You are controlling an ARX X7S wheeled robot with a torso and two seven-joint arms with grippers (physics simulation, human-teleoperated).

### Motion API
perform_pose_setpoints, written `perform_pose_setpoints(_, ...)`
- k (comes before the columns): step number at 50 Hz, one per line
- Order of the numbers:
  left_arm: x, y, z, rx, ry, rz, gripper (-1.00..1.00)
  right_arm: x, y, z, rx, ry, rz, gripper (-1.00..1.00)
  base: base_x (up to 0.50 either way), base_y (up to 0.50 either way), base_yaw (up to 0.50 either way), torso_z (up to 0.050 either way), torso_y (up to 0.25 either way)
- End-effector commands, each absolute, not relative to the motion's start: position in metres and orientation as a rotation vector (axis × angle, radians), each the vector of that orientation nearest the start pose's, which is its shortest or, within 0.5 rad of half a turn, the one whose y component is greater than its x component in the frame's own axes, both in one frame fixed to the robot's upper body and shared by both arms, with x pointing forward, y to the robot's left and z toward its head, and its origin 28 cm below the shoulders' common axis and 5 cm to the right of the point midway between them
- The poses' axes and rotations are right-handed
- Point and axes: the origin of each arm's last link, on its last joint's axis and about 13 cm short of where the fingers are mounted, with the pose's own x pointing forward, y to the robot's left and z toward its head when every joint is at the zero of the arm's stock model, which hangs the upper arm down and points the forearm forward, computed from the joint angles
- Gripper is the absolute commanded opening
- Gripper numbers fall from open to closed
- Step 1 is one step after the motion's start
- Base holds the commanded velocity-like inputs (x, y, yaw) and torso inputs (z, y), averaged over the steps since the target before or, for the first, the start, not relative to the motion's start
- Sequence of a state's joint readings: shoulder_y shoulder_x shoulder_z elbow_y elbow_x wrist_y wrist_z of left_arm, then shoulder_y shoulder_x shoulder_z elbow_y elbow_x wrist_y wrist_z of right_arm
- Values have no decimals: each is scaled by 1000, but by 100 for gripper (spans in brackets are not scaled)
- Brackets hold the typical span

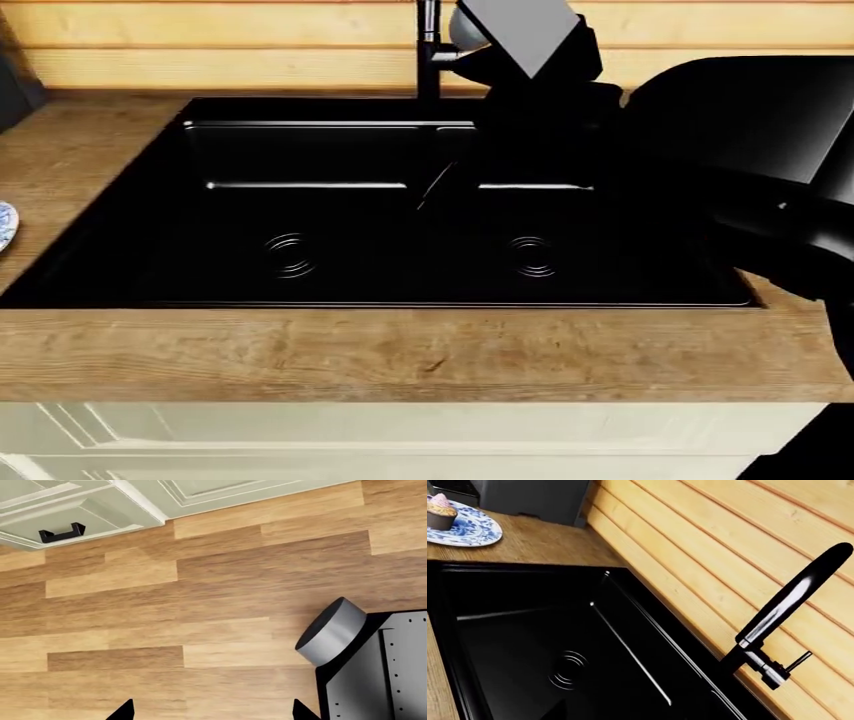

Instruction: Move the dessert items from the plate to the tray.

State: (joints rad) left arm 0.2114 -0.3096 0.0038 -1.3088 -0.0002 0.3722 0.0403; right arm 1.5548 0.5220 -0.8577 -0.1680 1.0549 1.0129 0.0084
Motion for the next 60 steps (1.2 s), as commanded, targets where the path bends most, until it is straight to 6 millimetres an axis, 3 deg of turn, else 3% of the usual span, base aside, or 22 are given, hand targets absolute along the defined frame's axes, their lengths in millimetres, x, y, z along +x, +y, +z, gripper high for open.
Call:
perform_pose_setpoints(1,-44,339,-139,285,1142,76,100,300,-79,339,-529,-1,736,100,0,500,0,0,0)
perform_pose_setpoints(60,-44,339,-139,285,1143,72,100,299,-77,339,-529,-6,748,100,0,500,0,0,0)
